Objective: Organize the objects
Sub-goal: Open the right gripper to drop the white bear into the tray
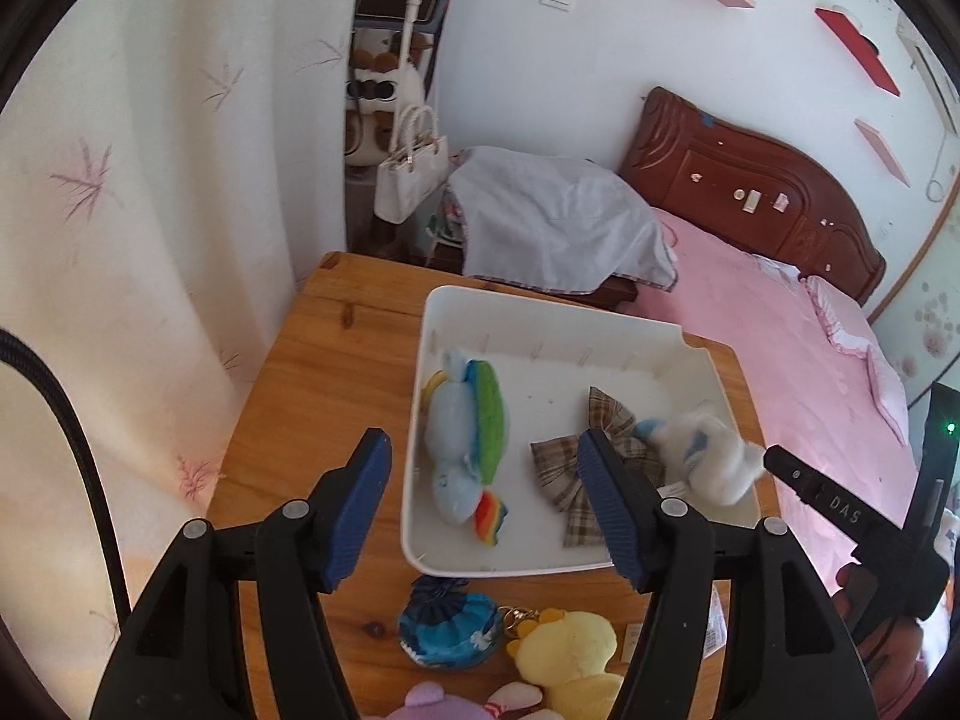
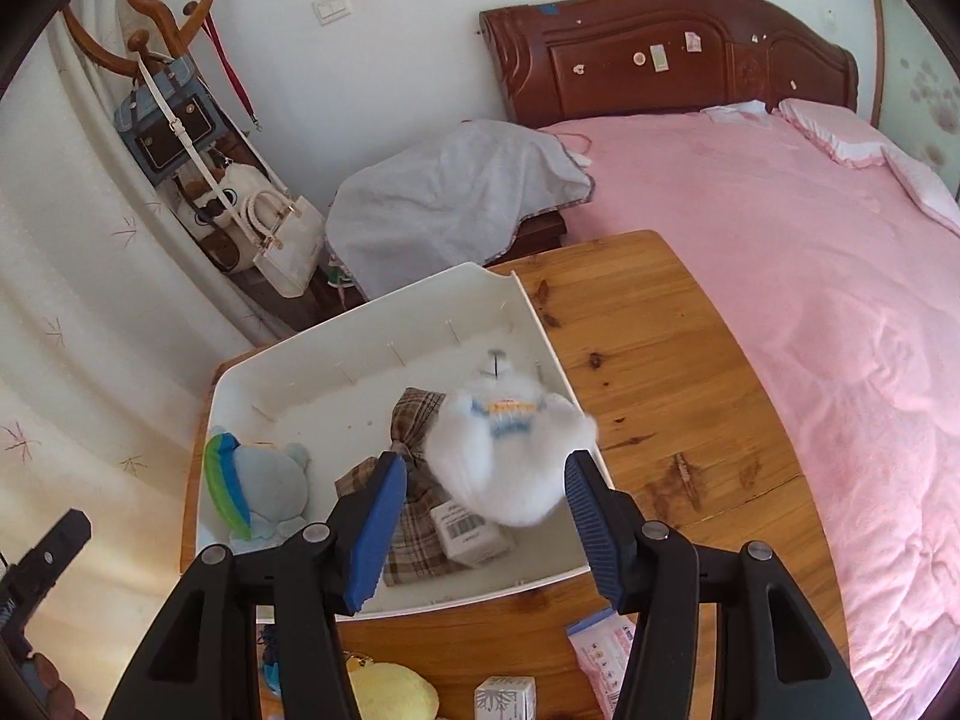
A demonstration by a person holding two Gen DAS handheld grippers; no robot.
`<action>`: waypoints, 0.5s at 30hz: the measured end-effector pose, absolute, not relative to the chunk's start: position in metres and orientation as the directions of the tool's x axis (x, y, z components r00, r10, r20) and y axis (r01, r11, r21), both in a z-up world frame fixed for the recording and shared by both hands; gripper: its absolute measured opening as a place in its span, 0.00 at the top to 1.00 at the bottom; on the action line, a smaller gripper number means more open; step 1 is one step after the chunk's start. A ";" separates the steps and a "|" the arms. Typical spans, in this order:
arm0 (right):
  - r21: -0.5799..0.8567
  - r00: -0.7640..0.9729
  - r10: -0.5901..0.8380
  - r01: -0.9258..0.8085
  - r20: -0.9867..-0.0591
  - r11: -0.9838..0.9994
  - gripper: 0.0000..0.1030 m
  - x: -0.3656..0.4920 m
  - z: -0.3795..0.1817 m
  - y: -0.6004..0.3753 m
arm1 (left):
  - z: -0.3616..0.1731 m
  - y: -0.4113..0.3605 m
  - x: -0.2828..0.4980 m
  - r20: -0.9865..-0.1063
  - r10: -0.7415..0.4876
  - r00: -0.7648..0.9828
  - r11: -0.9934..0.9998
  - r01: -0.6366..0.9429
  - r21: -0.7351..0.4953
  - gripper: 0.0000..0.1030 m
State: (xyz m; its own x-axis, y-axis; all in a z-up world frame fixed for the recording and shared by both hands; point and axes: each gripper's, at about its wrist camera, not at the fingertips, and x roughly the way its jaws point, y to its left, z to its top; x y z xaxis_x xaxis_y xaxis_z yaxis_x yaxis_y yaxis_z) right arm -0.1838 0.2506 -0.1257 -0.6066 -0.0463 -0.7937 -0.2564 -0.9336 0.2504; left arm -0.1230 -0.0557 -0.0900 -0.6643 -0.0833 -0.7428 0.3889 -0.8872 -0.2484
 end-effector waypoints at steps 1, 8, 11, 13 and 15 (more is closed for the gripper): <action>0.260 -0.610 -0.055 -0.252 -0.791 -0.932 0.45 -0.183 -0.125 0.251 | -0.090 -0.055 -0.120 -0.744 -0.088 -0.663 -0.885 0.395 -0.247 0.34; 0.281 -0.618 -0.110 -0.186 -0.778 -0.941 0.45 -0.173 -0.118 0.253 | -0.084 -0.048 -0.092 -0.736 -0.151 -0.659 -0.843 0.475 -0.252 0.34; 0.258 -0.626 -0.116 -0.140 -0.771 -0.956 0.45 -0.165 -0.110 0.252 | -0.076 -0.042 -0.078 -0.734 -0.190 -0.652 -0.817 0.519 -0.250 0.34; 0.248 -0.640 -0.136 -0.088 -0.756 -0.965 0.43 -0.157 -0.101 0.250 | -0.070 -0.038 -0.070 -0.733 -0.220 -0.644 -0.803 0.546 -0.239 0.34; 0.240 -0.660 -0.145 -0.054 -0.737 -0.969 0.37 -0.148 -0.093 0.249 | -0.064 -0.035 -0.064 -0.732 -0.243 -0.636 -0.795 0.563 -0.225 0.34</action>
